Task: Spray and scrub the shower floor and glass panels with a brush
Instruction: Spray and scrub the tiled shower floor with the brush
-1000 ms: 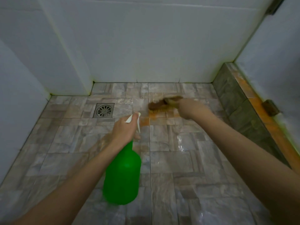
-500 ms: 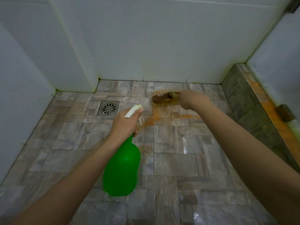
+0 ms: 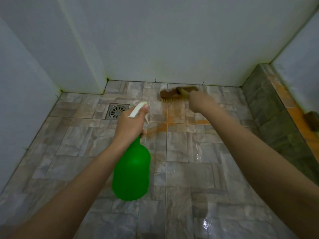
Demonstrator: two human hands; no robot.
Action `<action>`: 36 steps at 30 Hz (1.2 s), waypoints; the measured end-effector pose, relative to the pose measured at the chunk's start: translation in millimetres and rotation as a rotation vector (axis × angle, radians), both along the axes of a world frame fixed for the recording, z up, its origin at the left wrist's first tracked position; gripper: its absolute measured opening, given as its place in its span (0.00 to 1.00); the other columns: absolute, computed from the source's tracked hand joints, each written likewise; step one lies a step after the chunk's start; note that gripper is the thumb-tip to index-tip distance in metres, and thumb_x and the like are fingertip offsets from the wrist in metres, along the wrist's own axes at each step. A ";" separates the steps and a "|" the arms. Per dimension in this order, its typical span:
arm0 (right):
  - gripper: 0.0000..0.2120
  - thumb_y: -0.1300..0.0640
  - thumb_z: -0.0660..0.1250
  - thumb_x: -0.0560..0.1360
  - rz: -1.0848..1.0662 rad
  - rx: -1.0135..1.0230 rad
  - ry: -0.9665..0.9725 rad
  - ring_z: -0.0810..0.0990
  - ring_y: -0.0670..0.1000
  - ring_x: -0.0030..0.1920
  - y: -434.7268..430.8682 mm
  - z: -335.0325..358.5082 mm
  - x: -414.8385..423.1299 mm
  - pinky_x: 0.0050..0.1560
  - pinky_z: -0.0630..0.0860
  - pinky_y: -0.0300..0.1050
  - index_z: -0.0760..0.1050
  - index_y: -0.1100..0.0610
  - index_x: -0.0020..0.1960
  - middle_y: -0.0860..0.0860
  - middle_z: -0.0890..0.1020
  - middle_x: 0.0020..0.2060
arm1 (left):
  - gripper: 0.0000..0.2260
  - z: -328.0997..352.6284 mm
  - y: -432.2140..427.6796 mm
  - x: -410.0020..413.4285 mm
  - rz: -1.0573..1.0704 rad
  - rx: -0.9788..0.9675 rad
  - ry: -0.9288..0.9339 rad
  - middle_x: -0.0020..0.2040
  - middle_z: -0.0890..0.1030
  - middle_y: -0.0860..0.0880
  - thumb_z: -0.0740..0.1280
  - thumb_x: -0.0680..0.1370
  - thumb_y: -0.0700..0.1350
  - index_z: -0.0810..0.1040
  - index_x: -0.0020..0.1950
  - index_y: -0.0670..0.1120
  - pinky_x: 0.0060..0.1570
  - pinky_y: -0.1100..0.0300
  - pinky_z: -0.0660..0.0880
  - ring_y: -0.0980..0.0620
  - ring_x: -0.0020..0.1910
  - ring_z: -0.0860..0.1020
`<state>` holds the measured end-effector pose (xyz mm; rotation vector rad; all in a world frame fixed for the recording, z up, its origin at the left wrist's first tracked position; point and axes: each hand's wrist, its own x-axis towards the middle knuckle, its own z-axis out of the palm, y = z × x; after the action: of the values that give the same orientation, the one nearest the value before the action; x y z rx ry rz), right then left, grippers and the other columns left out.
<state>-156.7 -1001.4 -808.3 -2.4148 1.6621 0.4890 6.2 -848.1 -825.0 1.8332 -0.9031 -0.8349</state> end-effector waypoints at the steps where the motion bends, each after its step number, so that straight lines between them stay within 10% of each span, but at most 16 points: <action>1: 0.33 0.72 0.54 0.76 0.000 -0.030 -0.048 0.72 0.52 0.36 -6.3 -6.8 -2.0 0.33 0.70 0.46 0.56 0.50 0.77 0.60 0.77 0.52 | 0.17 0.3 0.4 -1.0 0.005 -0.008 0.002 0.28 0.74 0.46 0.62 0.83 0.55 0.82 0.57 0.44 0.21 0.68 0.70 0.59 0.17 0.73; 7: 0.11 0.66 0.57 0.78 -0.129 0.012 0.007 0.73 0.52 0.35 8.8 4.5 -22.5 0.33 0.71 0.44 0.72 0.62 0.59 0.54 0.73 0.38 | 0.15 0.0 -1.3 -6.7 0.019 -0.031 -0.001 0.29 0.76 0.46 0.63 0.83 0.55 0.82 0.55 0.45 0.21 0.67 0.70 0.59 0.18 0.72; 20: 0.26 0.61 0.56 0.81 -0.069 0.057 -0.037 0.79 0.58 0.52 39.0 -10.6 -93.4 0.50 0.77 0.50 0.58 0.44 0.76 0.59 0.77 0.58 | 0.15 5.4 0.3 -28.8 -0.050 -0.051 -0.030 0.30 0.74 0.46 0.62 0.83 0.54 0.82 0.55 0.44 0.21 0.70 0.69 0.60 0.19 0.73; 23: 0.22 0.62 0.56 0.80 -0.143 0.037 -0.017 0.77 0.54 0.40 20.9 4.1 -95.0 0.36 0.75 0.45 0.64 0.52 0.74 0.59 0.78 0.53 | 0.16 9.5 5.4 -32.7 -0.070 -0.059 -0.036 0.30 0.74 0.45 0.62 0.83 0.54 0.81 0.56 0.43 0.20 0.70 0.68 0.60 0.18 0.72; 27: 0.15 0.63 0.57 0.78 -0.153 0.105 0.157 0.78 0.56 0.52 52.7 6.0 -110.1 0.47 0.75 0.46 0.71 0.61 0.63 0.57 0.78 0.56 | 0.16 14.3 10.4 -34.5 -0.080 -0.058 -0.037 0.32 0.74 0.43 0.62 0.83 0.54 0.82 0.55 0.44 0.21 0.71 0.68 0.60 0.19 0.72; 31: 0.25 0.63 0.56 0.79 -0.185 0.022 0.044 0.78 0.60 0.55 37.9 -6.9 -122.6 0.52 0.77 0.50 0.60 0.53 0.75 0.61 0.76 0.61 | 0.17 11.7 12.8 -38.0 -0.107 -0.080 -0.044 0.40 0.81 0.34 0.63 0.83 0.54 0.81 0.52 0.41 0.21 0.65 0.71 0.59 0.18 0.73; 36: 0.08 0.64 0.55 0.79 -0.250 0.088 0.161 0.75 0.55 0.42 50.0 32.2 -119.4 0.39 0.72 0.45 0.74 0.61 0.51 0.54 0.73 0.38 | 0.16 8.3 15.0 -42.7 -0.136 -0.053 -0.050 0.43 0.83 0.34 0.62 0.83 0.56 0.82 0.53 0.45 0.22 0.65 0.72 0.58 0.18 0.73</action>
<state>-276.2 -951.4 -776.1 -2.1163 1.9296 0.7134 -36.4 -833.1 -816.7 1.7685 -1.0816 -0.8441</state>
